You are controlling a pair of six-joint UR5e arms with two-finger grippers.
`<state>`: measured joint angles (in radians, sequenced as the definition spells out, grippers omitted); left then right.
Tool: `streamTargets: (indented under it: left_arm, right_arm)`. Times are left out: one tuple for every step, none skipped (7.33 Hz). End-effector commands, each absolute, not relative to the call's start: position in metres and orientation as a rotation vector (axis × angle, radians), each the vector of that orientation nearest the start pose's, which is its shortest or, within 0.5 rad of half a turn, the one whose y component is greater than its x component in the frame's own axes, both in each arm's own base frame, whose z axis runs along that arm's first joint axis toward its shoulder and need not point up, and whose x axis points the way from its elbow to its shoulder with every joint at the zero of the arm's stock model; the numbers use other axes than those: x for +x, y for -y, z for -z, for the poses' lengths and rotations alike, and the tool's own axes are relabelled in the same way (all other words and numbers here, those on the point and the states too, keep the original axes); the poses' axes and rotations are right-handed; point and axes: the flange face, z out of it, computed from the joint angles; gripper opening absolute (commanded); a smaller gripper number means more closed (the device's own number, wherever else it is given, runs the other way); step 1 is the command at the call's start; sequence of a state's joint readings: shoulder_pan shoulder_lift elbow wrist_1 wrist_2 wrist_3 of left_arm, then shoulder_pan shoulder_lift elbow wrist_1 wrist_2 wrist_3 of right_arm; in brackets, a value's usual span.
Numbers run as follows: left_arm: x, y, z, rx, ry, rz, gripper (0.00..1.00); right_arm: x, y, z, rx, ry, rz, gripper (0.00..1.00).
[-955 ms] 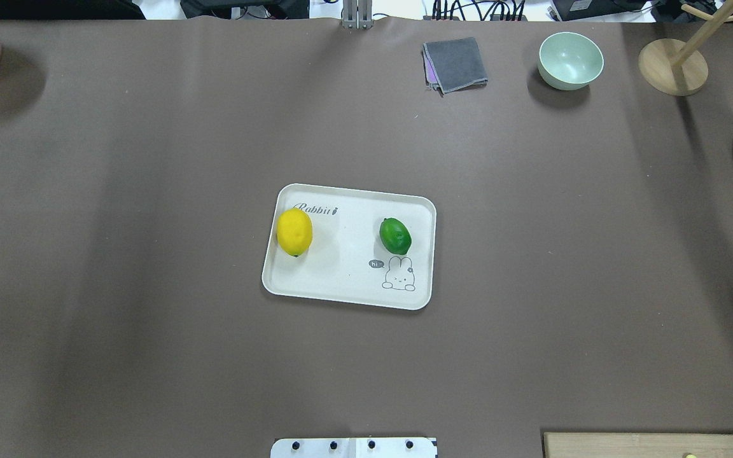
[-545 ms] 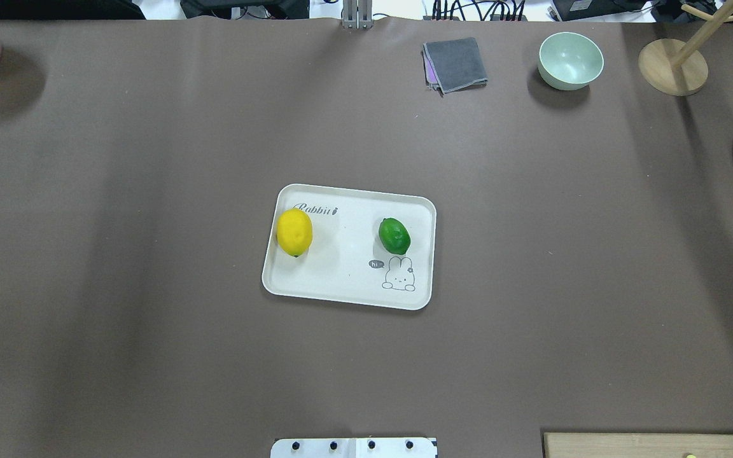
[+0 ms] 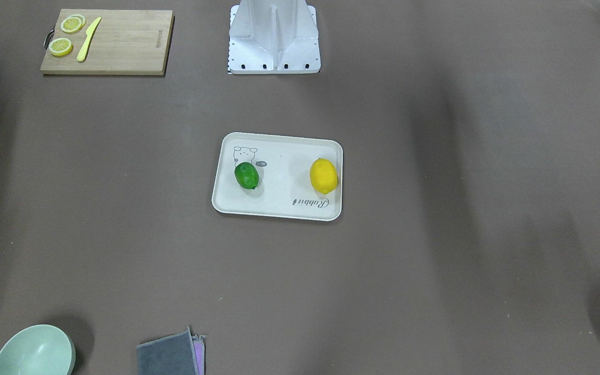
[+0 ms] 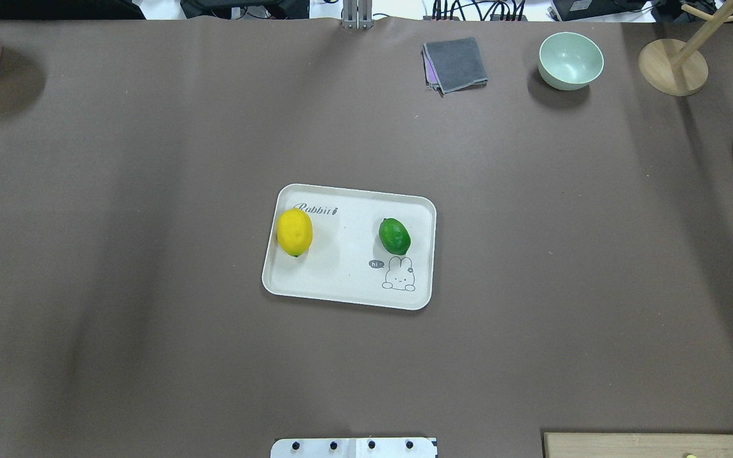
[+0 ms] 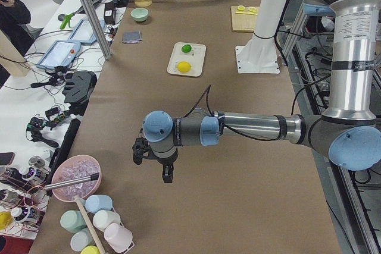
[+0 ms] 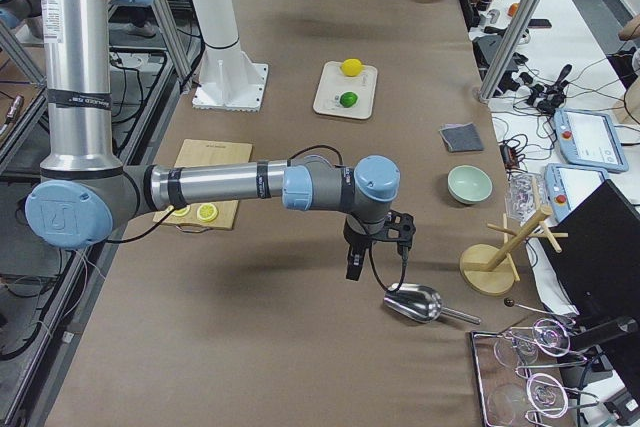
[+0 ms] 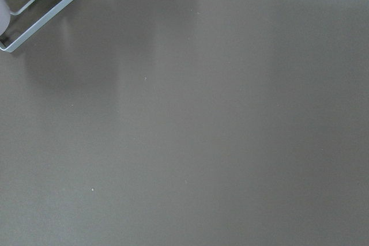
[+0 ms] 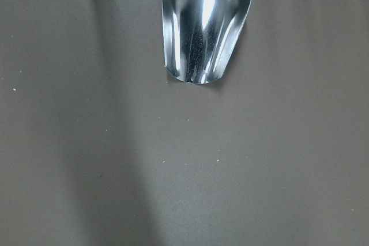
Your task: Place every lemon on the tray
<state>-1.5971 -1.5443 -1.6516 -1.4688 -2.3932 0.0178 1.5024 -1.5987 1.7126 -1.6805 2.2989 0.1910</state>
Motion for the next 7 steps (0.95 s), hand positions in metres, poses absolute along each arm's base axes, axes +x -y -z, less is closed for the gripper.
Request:
streamTargets:
  left_arm:
    - [-0.0716, 0.4931, -0.6386, -0.028, -0.791, 0.017, 0.98]
    - [-0.0716, 0.4924, -0.6382, -0.029, -0.791, 0.014, 0.98]
    - [-0.071, 0.4925, -0.6383, -0.029, -0.789, 0.013, 0.98]
    - [-0.0717, 0.4925, -0.6368, -0.026, -0.789, 0.013, 0.98]
    - [-0.0717, 0.4901, -0.6359, -0.022, -0.789, 0.011, 0.98]
    - [-0.0717, 0.4929, -0.6329, -0.017, -0.789, 0.01, 0.98]
    - [-0.0711, 0.493, -0.6324, -0.017, -0.787, 0.007, 0.98]
  right_arm:
    - [0.0369, 0.4803, -0.6172, -0.091, 0.723, -0.12, 0.99]
    - [0.0376, 0.4809, -0.6165, -0.09, 0.724, -0.123, 0.99]
    - [0.0376, 0.4816, -0.6158, -0.089, 0.722, -0.123, 1.0]
    - [0.0375, 0.4816, -0.615, -0.089, 0.724, -0.126, 1.0]
    - [0.0374, 0.4816, -0.6156, -0.09, 0.725, -0.125, 1.0]
    - [0.0374, 0.4816, -0.6149, -0.089, 0.725, -0.126, 1.0]
    - [0.0375, 0.4788, -0.6175, -0.11, 0.724, -0.135, 1.0]
